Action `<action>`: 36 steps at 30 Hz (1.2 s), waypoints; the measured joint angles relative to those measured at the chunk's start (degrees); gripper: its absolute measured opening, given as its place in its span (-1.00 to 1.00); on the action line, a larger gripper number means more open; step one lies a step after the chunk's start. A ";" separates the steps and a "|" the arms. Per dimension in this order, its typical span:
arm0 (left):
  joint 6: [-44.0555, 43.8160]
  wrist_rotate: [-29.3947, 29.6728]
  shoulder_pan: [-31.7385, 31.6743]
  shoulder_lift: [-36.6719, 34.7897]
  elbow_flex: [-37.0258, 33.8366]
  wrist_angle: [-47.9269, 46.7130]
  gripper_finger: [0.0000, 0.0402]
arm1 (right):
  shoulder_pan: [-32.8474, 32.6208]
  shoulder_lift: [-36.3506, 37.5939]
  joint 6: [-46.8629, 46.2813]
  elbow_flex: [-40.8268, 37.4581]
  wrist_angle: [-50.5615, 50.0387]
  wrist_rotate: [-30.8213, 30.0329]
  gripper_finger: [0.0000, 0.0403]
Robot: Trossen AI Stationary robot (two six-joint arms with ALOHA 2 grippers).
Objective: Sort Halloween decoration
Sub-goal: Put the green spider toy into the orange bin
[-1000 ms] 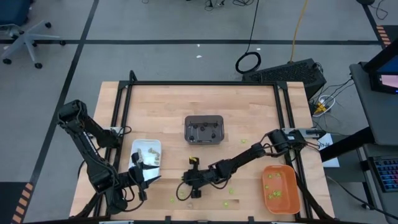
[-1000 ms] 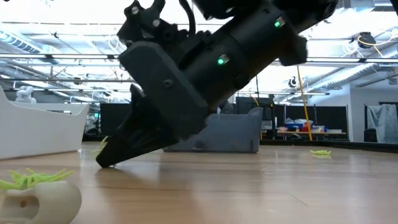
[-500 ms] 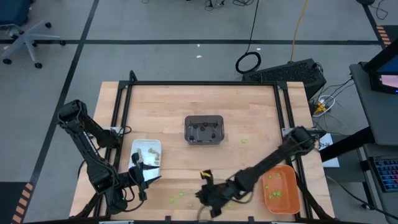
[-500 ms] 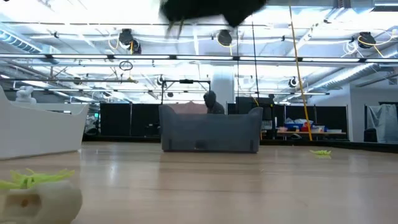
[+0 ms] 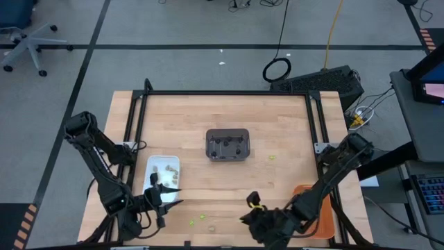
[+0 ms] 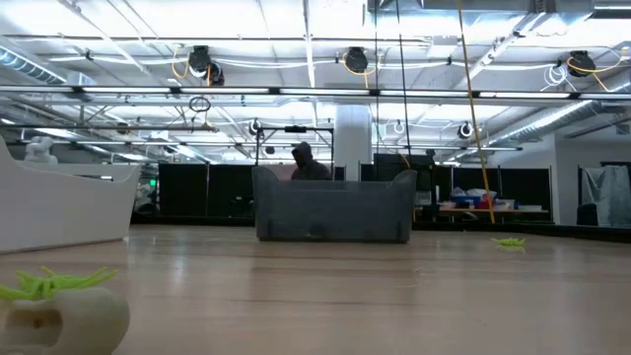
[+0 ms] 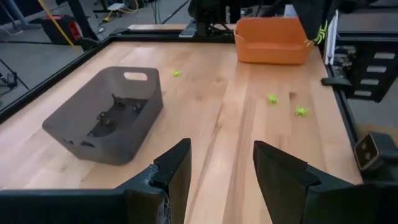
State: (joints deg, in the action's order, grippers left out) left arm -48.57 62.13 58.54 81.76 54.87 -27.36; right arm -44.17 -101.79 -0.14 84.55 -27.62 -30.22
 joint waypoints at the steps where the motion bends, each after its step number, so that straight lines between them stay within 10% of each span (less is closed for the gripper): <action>1: 1.12 0.02 -0.40 0.00 0.00 1.09 -0.15 | -0.33 0.48 1.54 0.00 -1.13 -0.02 -1.00; 27: 10.44 -4.88 -8.78 7.17 0.00 18.15 -0.15 | -5.04 1.67 13.23 0.00 -22.49 0.22 -1.00; 36: 10.35 -4.90 -8.91 7.17 0.00 19.59 -0.15 | -6.58 1.64 -5.22 0.00 -21.14 0.15 -1.00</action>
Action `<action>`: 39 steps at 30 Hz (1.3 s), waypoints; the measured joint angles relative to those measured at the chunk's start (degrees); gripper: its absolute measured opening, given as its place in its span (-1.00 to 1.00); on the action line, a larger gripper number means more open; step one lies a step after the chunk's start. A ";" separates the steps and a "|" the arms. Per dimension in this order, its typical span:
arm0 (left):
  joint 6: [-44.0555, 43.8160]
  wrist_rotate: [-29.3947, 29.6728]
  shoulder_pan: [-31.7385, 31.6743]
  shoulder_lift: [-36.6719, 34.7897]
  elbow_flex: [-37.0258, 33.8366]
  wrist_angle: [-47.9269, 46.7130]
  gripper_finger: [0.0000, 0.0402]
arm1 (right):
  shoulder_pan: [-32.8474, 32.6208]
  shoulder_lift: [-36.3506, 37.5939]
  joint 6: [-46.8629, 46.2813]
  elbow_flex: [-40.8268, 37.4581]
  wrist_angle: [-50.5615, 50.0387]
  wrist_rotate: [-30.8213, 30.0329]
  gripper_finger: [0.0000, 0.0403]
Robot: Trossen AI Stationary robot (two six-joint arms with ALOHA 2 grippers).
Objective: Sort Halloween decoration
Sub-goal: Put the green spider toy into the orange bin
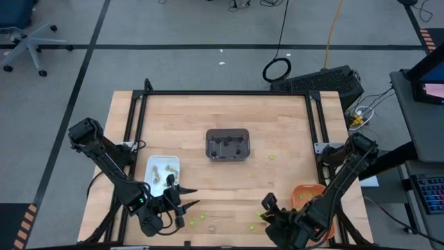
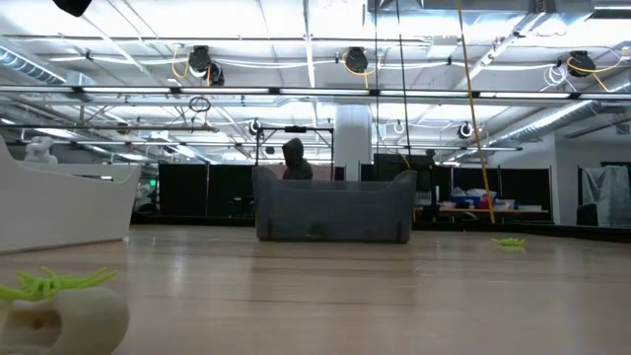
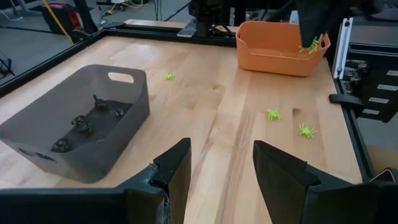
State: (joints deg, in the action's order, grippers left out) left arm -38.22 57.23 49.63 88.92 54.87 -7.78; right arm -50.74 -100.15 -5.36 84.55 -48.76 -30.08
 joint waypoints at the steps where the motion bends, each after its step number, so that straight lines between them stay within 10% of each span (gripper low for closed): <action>1: 0.00 0.00 0.00 0.00 0.00 0.10 -0.15 | 0.00 -0.07 -3.72 0.00 1.30 -0.08 -1.00; 11: -0.28 0.00 0.00 0.00 0.00 0.03 -0.15 | 0.44 -0.12 -27.71 0.00 8.64 0.08 -1.00; 22: -0.26 0.00 0.00 0.00 0.02 0.03 -0.15 | 0.48 -0.12 -34.36 0.00 7.06 0.39 -1.00; 39: -0.33 0.00 -0.07 0.00 0.04 0.02 -0.15 | -0.19 0.32 -53.35 0.02 -23.85 24.90 -1.00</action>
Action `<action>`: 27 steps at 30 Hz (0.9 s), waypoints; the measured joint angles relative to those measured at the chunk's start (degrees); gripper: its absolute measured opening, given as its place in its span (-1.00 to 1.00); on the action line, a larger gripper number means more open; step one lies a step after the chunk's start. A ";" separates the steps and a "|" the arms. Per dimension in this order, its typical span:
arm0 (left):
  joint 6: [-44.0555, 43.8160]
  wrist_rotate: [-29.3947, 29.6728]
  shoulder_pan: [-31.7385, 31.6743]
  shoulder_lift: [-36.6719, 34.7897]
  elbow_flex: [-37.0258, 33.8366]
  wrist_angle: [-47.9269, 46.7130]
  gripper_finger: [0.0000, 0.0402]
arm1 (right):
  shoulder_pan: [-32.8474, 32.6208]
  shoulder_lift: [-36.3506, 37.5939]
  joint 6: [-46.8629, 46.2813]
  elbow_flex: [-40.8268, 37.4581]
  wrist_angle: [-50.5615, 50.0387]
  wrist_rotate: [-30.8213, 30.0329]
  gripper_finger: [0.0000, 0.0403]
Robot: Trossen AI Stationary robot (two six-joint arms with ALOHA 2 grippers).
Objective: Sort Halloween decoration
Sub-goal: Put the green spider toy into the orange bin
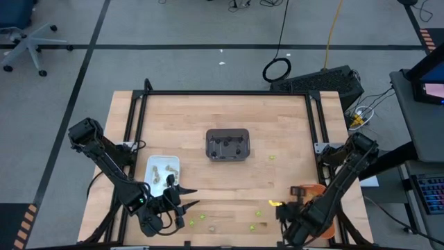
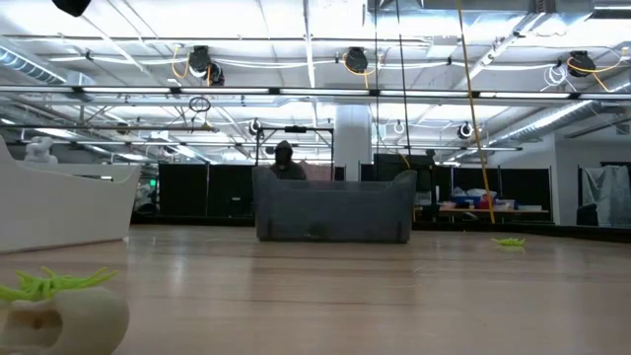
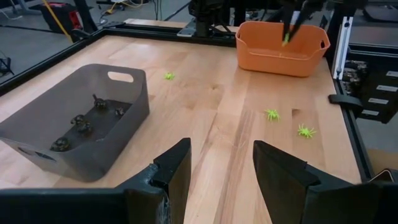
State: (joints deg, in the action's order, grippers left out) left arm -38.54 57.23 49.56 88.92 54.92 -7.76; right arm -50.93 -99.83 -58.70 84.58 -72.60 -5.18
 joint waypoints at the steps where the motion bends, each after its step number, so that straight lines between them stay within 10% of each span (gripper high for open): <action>1: 0.01 0.00 0.00 0.00 0.00 -0.01 -0.15 | -0.22 0.04 -1.23 0.00 -2.25 1.33 -1.00; 18: 0.04 0.00 0.00 0.00 0.00 0.49 -0.15 | -7.40 0.59 -17.05 0.00 -13.17 2.72 -0.98; 27: 0.37 0.00 -0.09 0.00 0.00 1.26 -0.15 | -8.11 0.48 -26.33 0.00 -17.46 0.37 -0.49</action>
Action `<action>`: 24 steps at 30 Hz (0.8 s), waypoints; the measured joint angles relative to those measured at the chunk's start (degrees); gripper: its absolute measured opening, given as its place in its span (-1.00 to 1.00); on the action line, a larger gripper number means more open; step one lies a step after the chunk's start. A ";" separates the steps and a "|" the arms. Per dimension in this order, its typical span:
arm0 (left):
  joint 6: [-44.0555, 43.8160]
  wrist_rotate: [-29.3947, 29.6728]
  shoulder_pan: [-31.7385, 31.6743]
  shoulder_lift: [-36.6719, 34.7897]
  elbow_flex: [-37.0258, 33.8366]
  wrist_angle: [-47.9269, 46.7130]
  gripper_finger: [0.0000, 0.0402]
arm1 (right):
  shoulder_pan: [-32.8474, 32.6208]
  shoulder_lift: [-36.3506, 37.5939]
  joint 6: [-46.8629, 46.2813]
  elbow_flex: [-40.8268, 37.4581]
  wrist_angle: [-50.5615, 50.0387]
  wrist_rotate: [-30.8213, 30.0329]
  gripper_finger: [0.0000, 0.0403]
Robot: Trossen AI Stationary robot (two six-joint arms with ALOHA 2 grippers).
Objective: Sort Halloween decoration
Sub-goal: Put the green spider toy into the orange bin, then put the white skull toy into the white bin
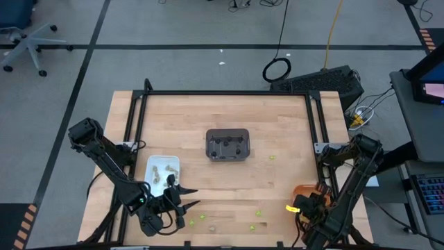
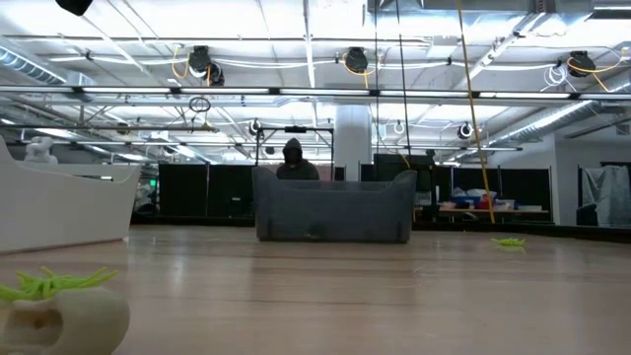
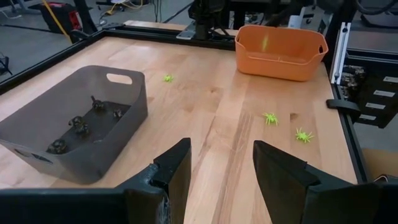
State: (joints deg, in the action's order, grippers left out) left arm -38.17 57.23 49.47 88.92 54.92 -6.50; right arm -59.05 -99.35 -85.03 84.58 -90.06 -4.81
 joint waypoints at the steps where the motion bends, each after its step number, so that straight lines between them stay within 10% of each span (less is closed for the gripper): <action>1: 0.00 0.00 0.00 0.00 0.00 0.03 -0.15 | 0.00 0.00 0.10 0.00 0.02 -0.53 -0.42; 12: 6.07 -5.68 0.05 0.25 0.01 3.80 -0.15 | -1.22 -0.02 1.22 1.08 4.68 -14.99 -0.18; 24: 15.00 -15.24 2.80 13.21 8.80 3.19 -0.15 | -0.03 -0.04 28.74 -0.12 34.78 -38.79 -0.17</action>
State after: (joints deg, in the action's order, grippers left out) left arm -23.17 41.99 52.27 102.14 63.72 -3.31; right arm -59.07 -99.39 -56.29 84.46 -55.28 -43.60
